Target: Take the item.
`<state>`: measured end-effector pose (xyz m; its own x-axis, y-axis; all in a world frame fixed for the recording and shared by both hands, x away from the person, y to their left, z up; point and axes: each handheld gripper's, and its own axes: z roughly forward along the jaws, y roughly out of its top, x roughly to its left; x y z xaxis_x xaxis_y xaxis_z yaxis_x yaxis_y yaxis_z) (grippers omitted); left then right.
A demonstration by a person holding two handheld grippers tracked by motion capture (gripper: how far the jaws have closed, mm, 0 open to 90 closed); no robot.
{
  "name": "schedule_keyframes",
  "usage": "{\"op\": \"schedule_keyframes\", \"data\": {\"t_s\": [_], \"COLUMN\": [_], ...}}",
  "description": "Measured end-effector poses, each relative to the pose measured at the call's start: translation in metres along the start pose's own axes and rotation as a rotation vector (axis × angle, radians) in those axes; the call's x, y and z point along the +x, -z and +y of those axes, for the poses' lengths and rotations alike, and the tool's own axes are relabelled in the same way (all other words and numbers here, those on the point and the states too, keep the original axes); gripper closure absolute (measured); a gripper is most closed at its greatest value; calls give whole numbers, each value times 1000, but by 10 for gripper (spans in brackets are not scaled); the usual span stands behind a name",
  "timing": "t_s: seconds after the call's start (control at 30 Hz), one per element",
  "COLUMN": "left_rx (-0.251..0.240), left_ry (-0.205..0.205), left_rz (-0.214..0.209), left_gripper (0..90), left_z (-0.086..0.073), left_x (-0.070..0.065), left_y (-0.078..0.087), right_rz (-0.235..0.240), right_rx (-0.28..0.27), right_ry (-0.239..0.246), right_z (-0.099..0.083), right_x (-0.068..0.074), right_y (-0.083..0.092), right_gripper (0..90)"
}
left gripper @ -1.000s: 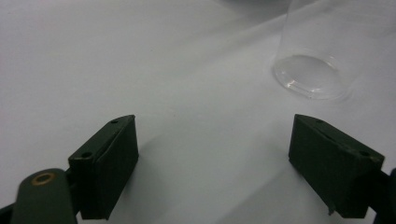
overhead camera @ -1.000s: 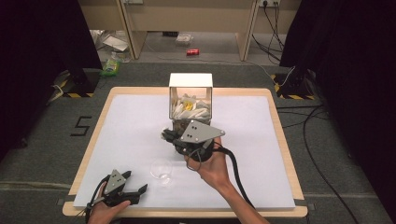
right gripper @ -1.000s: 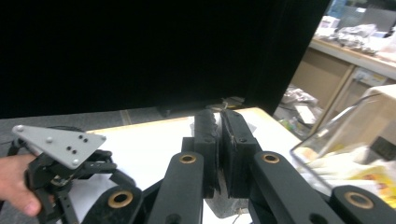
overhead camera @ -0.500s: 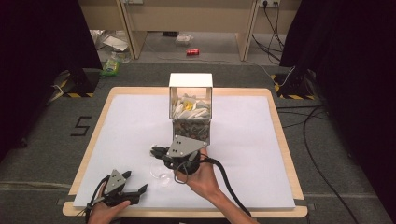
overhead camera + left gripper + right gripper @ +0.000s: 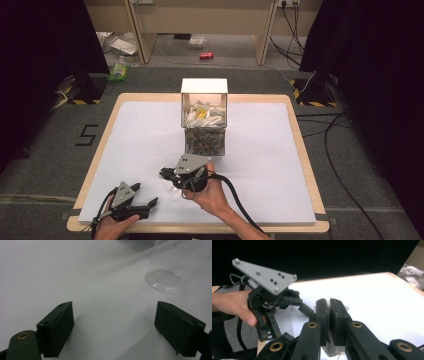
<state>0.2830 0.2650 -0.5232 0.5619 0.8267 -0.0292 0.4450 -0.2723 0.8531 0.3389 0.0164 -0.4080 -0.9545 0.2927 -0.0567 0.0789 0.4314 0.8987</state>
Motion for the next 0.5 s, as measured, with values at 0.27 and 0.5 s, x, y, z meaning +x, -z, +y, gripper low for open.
{"op": "schedule_keyframes", "data": {"t_s": [0.27, 0.5], "left_rx": [0, 0], "left_ry": [1, 0], "left_rz": [0, 0], "left_gripper": [151, 151], "left_z": [0, 0], "left_x": [0, 0], "left_y": [0, 0], "right_rz": [13, 20], "right_rx": [49, 82], "right_ry": [-11, -23], "right_z": [-13, -21], "right_x": [0, -2], "right_y": [-9, -13], "right_gripper": [858, 849]}}
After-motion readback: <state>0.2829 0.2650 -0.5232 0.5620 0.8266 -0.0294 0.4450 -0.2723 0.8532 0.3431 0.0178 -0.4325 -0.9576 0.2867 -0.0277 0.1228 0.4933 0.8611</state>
